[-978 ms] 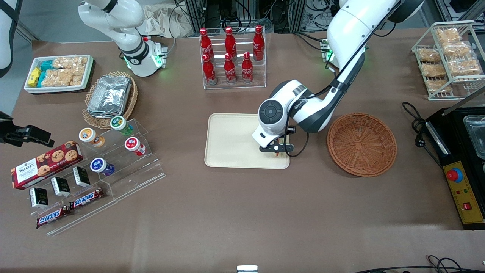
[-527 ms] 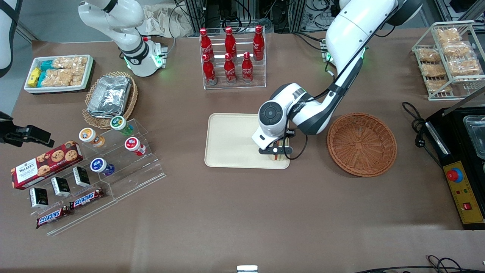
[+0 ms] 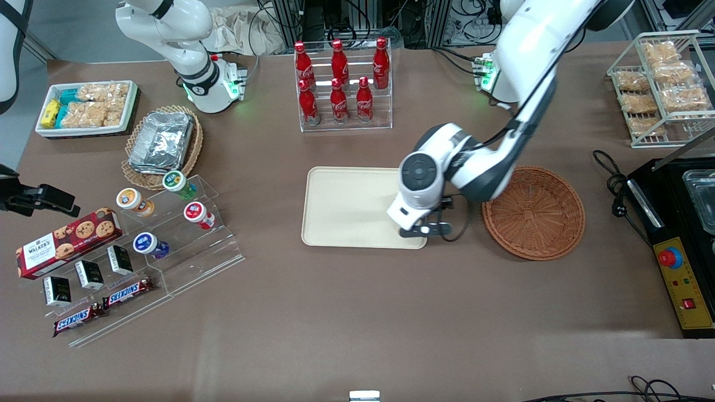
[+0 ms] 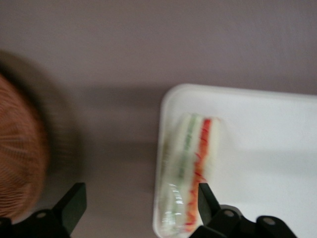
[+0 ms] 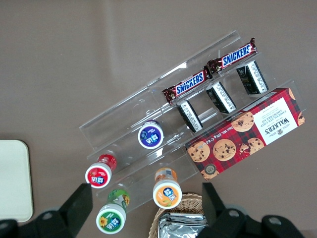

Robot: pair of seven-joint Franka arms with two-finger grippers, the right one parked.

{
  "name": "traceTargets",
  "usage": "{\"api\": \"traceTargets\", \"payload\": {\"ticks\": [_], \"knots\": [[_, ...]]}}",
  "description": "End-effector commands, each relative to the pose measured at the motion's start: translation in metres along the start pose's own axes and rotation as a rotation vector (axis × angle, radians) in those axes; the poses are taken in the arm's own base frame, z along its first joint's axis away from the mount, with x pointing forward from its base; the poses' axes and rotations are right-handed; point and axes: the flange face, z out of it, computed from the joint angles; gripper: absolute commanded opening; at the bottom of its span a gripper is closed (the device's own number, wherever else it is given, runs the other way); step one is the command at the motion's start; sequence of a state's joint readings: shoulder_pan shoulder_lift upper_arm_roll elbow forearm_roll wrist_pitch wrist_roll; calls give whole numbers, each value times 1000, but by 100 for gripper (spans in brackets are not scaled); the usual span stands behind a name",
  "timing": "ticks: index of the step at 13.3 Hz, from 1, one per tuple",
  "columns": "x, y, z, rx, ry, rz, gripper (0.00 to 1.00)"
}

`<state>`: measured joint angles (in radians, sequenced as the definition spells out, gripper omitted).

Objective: Place sandwich from basket to tray

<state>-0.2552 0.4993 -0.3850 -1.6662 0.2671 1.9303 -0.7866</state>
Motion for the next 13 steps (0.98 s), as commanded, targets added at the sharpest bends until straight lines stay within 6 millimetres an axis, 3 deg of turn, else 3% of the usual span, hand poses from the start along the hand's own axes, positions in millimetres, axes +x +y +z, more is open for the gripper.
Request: {"api": "traceTargets", "payload": {"ticks": [1,5,6,8,10,12,13], "knots": [[18,-67,-47,17,36,-25,100],[45,-173,-87,5,51,-55,100],[45,-189,-99,3,57,-24,100],[53,-255,-120,-44,55,-35,100],[50,-306,-145,-88,82,24,100],[48,-331,-171,-82,101,59,100],[51,-333,-187,-83,121,68,100]]}}
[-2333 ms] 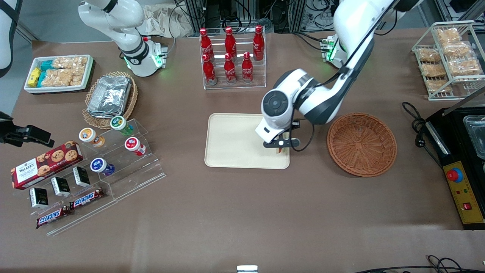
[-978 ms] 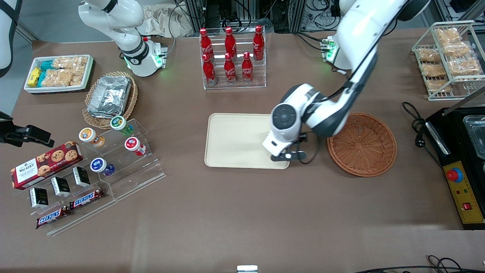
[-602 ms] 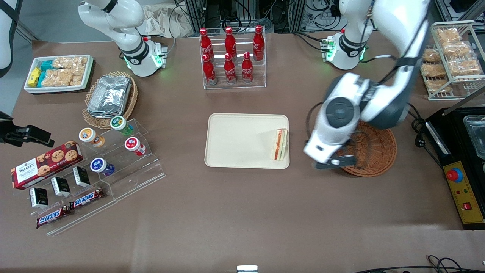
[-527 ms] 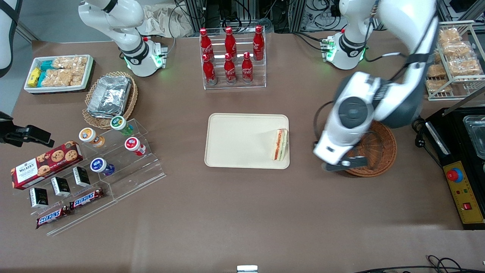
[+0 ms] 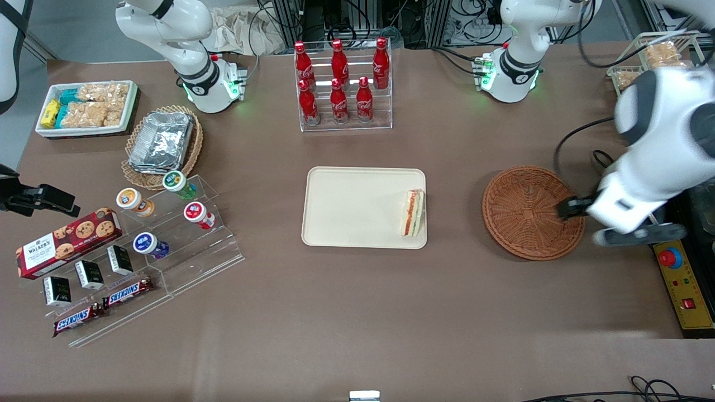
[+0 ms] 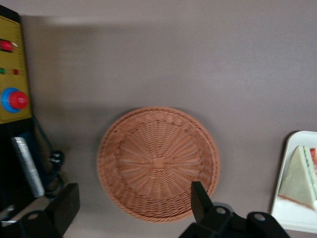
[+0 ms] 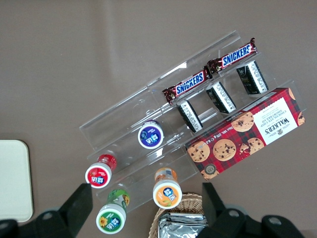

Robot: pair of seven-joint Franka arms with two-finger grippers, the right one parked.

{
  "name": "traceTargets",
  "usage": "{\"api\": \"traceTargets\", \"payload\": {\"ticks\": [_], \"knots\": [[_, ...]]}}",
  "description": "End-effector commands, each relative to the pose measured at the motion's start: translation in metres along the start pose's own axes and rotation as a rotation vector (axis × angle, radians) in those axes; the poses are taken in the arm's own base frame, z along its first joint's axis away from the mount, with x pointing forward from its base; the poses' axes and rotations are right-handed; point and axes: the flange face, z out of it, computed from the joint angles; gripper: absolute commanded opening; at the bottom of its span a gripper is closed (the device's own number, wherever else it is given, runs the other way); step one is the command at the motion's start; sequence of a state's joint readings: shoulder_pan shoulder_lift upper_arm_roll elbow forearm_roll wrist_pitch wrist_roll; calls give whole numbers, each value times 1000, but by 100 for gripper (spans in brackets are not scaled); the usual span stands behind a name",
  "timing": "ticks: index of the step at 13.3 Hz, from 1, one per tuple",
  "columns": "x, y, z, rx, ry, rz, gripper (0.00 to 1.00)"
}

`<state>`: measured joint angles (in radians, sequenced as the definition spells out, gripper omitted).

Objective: Place sandwich from basket to tray

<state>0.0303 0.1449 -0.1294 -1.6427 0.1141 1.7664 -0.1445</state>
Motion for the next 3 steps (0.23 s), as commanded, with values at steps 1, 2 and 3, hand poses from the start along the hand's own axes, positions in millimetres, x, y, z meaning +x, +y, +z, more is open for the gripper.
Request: {"api": "traceTargets", "payload": {"ticks": [1,2,3], "knots": [[5,2,-44,-16,49,37,100],[8,-2,-59,-19,80,27,100],[10,-4,-67,-22,97,22,100]]}}
